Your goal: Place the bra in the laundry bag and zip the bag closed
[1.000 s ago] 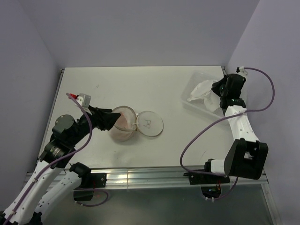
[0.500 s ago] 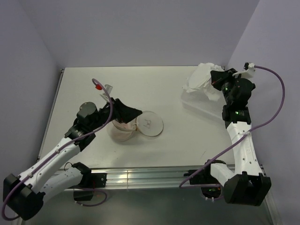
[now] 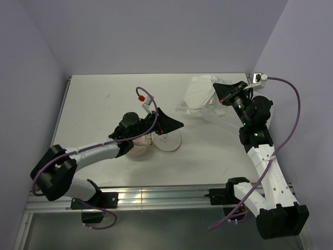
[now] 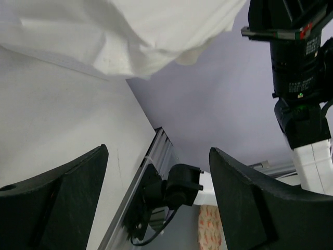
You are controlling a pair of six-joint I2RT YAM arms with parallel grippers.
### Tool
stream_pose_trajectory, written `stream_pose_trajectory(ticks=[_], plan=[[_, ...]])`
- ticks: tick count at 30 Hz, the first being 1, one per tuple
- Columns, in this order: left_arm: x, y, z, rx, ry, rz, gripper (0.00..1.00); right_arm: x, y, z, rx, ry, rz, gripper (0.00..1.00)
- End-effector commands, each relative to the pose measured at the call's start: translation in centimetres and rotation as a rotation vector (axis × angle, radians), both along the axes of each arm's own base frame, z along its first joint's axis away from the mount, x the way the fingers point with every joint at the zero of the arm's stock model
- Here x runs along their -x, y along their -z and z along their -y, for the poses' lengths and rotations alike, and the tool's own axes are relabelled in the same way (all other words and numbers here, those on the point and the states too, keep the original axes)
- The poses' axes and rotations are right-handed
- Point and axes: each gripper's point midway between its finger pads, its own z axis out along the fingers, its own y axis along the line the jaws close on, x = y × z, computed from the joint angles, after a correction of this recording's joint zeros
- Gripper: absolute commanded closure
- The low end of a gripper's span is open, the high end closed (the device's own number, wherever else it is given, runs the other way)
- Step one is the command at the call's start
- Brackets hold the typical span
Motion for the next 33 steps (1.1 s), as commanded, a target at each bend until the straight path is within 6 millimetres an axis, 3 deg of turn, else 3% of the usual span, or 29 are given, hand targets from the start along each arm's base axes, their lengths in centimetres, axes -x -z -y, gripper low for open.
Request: stream_pose_trajectory(ticks=[1,4,11,21,24,25,27,28,29,30,31,33], plan=[[-1.0,-6.3,0.7,0.200,-0.022,0.126,0.14,1.8,-2.3,-1.5,-0.030,-0.067,0.087,1.00],[-1.1,-6.7,1.6,0.259,0.006,0.131,0.01,2.4,-2.2,-2.2,-0.041,-0.095,0.090,1.00],[-2.9,-5.4,3.3,0.271,-0.032,0.100,0.01,3.1,-1.7,-3.7,-0.048,-0.137,0.080,1.00],[-4.9,-6.0,3.0,0.275,-0.130,0.160,0.04,4.5,-1.4,-5.2,-0.058,-0.202,0.074,1.00],[-5.2,-6.2,2.6,0.274,-0.158,0.176,0.20,4.8,-0.9,-5.6,-0.063,-0.218,0.063,1.00],[-5.1,-6.3,2.6,0.276,-0.157,0.187,0.32,5.0,-0.6,-5.7,-0.064,-0.226,0.058,1.00],[-5.0,-6.6,2.3,0.267,-0.168,0.210,0.47,5.4,0.0,-6.1,-0.061,-0.242,0.044,1.00],[-5.2,-6.7,2.1,0.261,-0.182,0.217,0.63,5.4,0.3,-6.2,-0.059,-0.245,0.035,1.00],[-5.0,-7.5,1.8,0.262,-0.191,0.238,0.71,5.5,0.8,-6.3,-0.054,-0.249,0.026,1.00],[-5.2,-7.0,1.7,0.217,-0.204,0.247,0.78,5.7,1.0,-6.4,-0.049,-0.254,0.025,1.00],[-5.4,-7.1,1.5,0.200,-0.217,0.255,0.92,5.8,2.0,-6.6,-0.040,-0.260,0.002,1.00],[-5.5,-8.4,1.2,0.164,-0.234,0.311,1.00,6.0,3.4,-6.6,-0.013,-0.266,-0.029,1.00]])
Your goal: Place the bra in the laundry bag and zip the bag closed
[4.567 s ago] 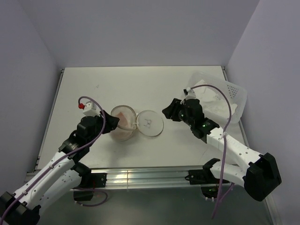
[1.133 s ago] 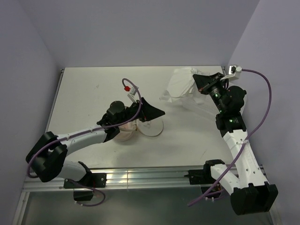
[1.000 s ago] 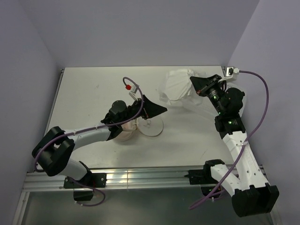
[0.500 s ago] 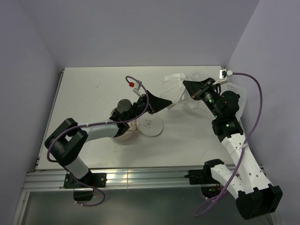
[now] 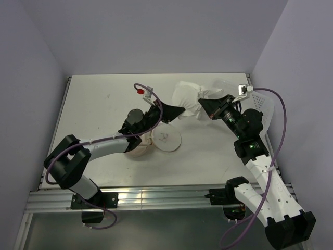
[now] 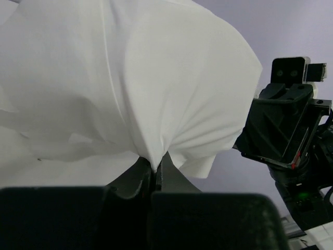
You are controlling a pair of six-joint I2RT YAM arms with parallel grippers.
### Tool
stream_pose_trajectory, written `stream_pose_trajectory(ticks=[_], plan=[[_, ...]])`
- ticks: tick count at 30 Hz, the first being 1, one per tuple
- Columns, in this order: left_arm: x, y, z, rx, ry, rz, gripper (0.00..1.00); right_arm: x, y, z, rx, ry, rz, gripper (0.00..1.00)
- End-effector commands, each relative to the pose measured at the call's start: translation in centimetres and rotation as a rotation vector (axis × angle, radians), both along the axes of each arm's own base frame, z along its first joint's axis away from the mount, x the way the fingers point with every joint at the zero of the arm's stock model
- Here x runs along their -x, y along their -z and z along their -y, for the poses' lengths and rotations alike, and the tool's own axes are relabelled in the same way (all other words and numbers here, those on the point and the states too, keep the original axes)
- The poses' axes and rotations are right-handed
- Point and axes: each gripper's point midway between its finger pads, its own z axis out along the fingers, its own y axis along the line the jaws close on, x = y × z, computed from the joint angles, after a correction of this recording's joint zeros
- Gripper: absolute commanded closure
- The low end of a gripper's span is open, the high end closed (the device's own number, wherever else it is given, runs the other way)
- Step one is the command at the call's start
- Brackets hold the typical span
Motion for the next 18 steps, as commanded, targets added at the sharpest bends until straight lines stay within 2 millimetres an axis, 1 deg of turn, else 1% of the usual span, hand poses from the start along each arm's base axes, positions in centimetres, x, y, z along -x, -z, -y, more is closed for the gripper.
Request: stream_pose_trajectory(ticks=[1,3,4,5,6,7,8,9,10,11,12,13,14,15,16,17,18], plan=[[0.2,-5.9,-1.3,-0.022,-0.063,0.161,1.00,1.0,1.6,-0.4,0.050,-0.029,-0.013,1.00],[0.4,-6.6,-1.5,-0.076,-0.072,0.222,1.00,1.3,2.2,0.1,0.110,-0.010,-0.016,0.98],[0.7,-7.7,-1.7,-0.104,-0.065,0.244,1.00,1.5,2.2,0.2,0.132,-0.013,-0.015,0.90],[1.2,-8.1,-1.5,-0.132,-0.040,0.270,1.00,1.7,2.2,0.3,0.156,-0.013,-0.013,0.82],[1.4,-8.5,-1.7,-0.177,-0.036,0.318,1.00,2.1,2.1,0.5,0.204,-0.019,-0.016,0.62],[2.0,-9.4,-1.9,-0.195,-0.022,0.352,1.00,2.4,2.2,0.4,0.226,-0.031,-0.018,0.52],[2.5,-9.7,-1.8,-0.247,0.010,0.362,1.00,2.6,2.0,0.4,0.243,-0.042,-0.014,0.43],[2.7,-9.8,-1.9,-0.290,0.020,0.400,1.00,3.2,1.6,0.3,0.267,-0.059,0.012,0.29],[3.1,-11.7,-2.1,-0.298,0.029,0.439,1.00,3.6,1.3,0.1,0.273,-0.079,0.030,0.24],[3.6,-10.1,-2.0,-0.390,0.077,0.438,1.00,4.2,0.6,0.2,0.281,-0.083,0.062,0.15],[3.8,-10.0,-2.1,-0.423,0.095,0.443,1.00,4.6,0.1,0.0,0.284,-0.098,0.083,0.12],[4.0,-11.5,-2.3,-0.434,0.100,0.468,1.00,5.2,-0.3,-0.3,0.286,-0.131,0.104,0.11],[4.4,-10.1,-2.5,-0.508,0.128,0.447,1.00,5.6,-0.8,-0.4,0.291,-0.142,0.123,0.09],[4.7,-10.3,-2.7,-0.525,0.138,0.454,1.00,6.1,-1.7,-0.5,0.291,-0.155,0.148,0.07],[5.1,-11.5,-2.9,-0.527,0.139,0.476,1.00,6.4,-2.1,-0.7,0.295,-0.173,0.162,0.07],[5.3,-11.0,-3.2,-0.564,0.150,0.475,1.00,7.1,-2.5,-1.0,0.305,-0.201,0.189,0.07],[5.6,-11.3,-3.4,-0.578,0.150,0.482,1.00,7.5,-3.3,-1.0,0.305,-0.206,0.207,0.07]])
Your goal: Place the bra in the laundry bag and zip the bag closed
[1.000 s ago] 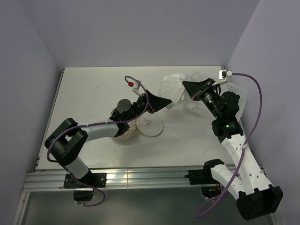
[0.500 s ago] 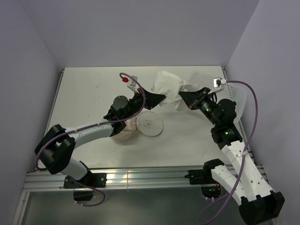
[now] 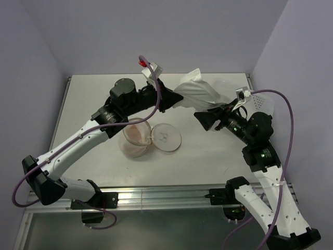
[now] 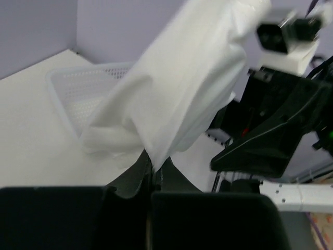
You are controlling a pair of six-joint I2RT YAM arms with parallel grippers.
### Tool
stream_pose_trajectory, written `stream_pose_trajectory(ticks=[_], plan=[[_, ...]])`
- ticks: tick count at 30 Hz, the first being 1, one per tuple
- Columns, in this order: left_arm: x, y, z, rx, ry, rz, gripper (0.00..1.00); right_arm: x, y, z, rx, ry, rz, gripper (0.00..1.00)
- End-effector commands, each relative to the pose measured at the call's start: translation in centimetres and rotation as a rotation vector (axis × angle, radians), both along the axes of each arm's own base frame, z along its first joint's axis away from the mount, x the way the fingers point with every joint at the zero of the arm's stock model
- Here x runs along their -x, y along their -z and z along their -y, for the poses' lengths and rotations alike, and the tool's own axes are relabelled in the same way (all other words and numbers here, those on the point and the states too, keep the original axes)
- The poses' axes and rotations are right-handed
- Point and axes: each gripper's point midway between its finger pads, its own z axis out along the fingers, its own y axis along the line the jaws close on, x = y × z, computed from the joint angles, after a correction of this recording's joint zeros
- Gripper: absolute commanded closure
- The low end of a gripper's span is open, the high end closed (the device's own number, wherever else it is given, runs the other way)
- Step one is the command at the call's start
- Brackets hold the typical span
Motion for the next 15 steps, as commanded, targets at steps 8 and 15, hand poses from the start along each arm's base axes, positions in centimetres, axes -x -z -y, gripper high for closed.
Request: stream_pose_trajectory(ticks=[8,15], plan=[[0.1,0.1,-4.3,-0.262,-0.180,0.002,1.00,8.9,-7.4,-2.6,-0.023,-0.358,0.245,0.05],[-0.1,0.5,-5.3,-0.328,-0.281,0.016,1.00,9.3,-10.3,-3.7,-0.062,-0.461,0.291,0.05]])
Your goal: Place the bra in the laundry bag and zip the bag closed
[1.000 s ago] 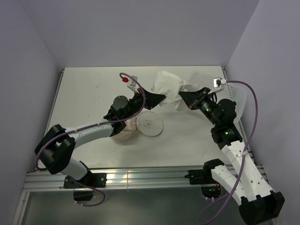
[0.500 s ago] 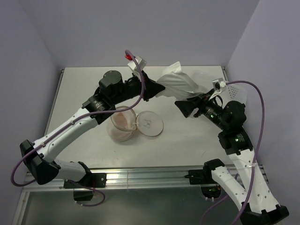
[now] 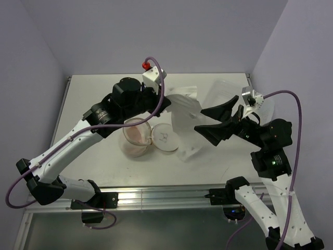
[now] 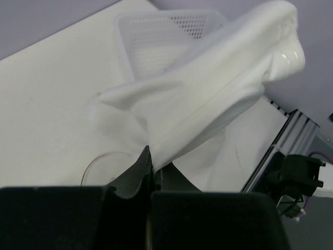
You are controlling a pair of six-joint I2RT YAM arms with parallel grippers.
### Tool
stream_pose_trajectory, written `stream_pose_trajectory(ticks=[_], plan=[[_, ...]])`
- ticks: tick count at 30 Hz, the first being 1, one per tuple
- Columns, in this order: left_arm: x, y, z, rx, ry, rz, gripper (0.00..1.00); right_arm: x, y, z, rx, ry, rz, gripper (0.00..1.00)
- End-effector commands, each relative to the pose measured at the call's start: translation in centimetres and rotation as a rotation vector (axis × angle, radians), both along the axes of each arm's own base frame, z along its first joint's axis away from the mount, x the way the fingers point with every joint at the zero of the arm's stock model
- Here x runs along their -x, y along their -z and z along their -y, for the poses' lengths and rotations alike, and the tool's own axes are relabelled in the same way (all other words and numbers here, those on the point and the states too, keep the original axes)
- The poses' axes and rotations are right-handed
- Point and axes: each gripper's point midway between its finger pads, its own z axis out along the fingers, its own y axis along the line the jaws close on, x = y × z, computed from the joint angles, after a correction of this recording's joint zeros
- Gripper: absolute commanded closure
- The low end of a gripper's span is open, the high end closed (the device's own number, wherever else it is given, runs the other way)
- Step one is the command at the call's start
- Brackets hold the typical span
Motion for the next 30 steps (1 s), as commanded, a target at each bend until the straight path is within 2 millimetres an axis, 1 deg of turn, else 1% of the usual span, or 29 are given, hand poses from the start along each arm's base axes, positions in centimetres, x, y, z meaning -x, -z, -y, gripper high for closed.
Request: stream_pose_trajectory(ticks=[1,2,4,5,7,8,10,11,12,14,15,16,18,20,21,24,25,28,29,30], plan=[[0.1,-1.7,-1.5,-0.024,-0.071,0.061,1.00,1.0,-3.2,-0.9,-0.032,-0.103,0.068,0.05],[0.7,-1.8,-1.1,-0.019,-0.024,0.063,1.00,0.0,-3.5,-0.8,-0.028,-0.066,0.087,0.05],[1.6,-1.9,-0.8,-0.003,0.024,0.067,1.00,-2.3,-2.8,-0.3,0.001,0.025,0.042,0.04],[2.1,-2.1,-0.4,0.017,0.057,0.068,1.00,-4.4,-2.2,0.1,0.033,0.098,-0.004,0.04],[2.7,-2.1,-0.3,0.025,0.079,0.066,1.00,-5.6,-1.6,-0.3,0.056,0.098,-0.032,0.04],[2.7,-2.1,-0.2,0.025,0.082,0.064,1.00,-5.5,-1.2,-0.6,0.057,0.072,-0.040,0.04],[3.2,-2.3,-0.2,0.032,0.100,0.063,1.00,-5.7,-1.4,-0.3,0.045,0.098,-0.016,0.04],[3.3,-2.4,-0.2,0.038,0.105,0.063,1.00,-6.2,-1.1,0.0,0.044,0.126,-0.021,0.04],[3.4,-2.4,-0.1,0.043,0.111,0.064,1.00,-6.2,-0.9,-0.1,0.051,0.127,-0.026,0.04],[3.5,-2.2,0.1,0.042,0.115,0.058,1.00,-6.2,-0.4,-0.4,0.057,0.098,-0.052,0.04],[3.3,-2.0,0.2,0.036,0.115,0.053,1.00,-5.7,-0.3,-0.9,0.058,0.056,-0.053,0.04],[3.3,-1.8,0.4,0.033,0.121,0.048,1.00,-5.7,-0.2,-1.2,0.056,0.043,-0.055,0.04],[3.4,-1.4,0.8,0.025,0.131,0.037,1.00,-5.6,-0.2,-1.5,0.038,0.026,-0.055,0.09],[3.6,-0.9,1.1,0.020,0.142,0.032,1.00,-5.4,-0.3,-2.1,0.018,-0.017,-0.061,0.16],[3.7,-0.8,1.2,0.016,0.144,0.032,1.00,-5.4,-0.3,-2.1,0.012,-0.021,-0.070,0.18],[3.9,-0.8,1.4,0.016,0.152,0.040,1.00,-5.8,-0.6,-2.4,-0.009,-0.029,-0.067,0.26],[3.9,-0.9,1.5,0.020,0.151,0.042,1.00,-6.3,-0.4,-2.5,-0.013,-0.025,-0.090,0.31],[4.3,-0.8,1.5,0.033,0.165,0.041,1.00,-7.0,-0.1,-2.8,-0.017,-0.031,-0.118,0.36],[4.4,-0.9,1.6,0.037,0.171,0.043,1.00,-7.0,-0.1,-2.9,-0.020,-0.030,-0.119,0.40],[4.4,-0.8,1.6,0.034,0.171,0.042,1.00,-7.1,0.0,-2.9,-0.022,-0.030,-0.121,0.49]])
